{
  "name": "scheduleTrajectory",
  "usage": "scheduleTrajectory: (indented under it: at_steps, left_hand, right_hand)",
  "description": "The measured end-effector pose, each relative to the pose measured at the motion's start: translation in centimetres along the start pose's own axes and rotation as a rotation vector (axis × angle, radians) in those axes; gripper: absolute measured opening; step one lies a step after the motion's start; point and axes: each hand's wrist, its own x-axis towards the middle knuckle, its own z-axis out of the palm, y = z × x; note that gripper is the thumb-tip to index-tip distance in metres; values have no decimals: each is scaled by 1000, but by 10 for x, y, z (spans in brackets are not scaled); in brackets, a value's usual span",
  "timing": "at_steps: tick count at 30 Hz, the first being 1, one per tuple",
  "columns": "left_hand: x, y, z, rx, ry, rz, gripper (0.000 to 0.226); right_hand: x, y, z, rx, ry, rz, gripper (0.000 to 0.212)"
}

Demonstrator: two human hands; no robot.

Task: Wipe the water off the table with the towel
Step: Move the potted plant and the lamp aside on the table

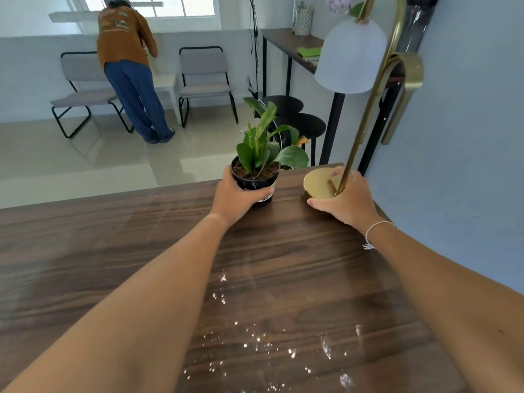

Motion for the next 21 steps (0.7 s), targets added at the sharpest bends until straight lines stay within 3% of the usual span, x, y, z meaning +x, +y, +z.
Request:
scheduleTrajectory:
  at_steps: [12, 18, 21]
  left_hand:
    - [19, -1, 37, 1, -12, -40, 80]
    - [-6, 11, 29, 30, -56, -97, 99]
    - [-30, 19, 17, 112, -27, -168, 104]
  right_hand:
    - [38, 21, 9, -31, -54, 5, 78]
    - [33, 18, -1, -81, -172, 35, 110]
    - [16, 9, -13, -122, -189, 26, 114]
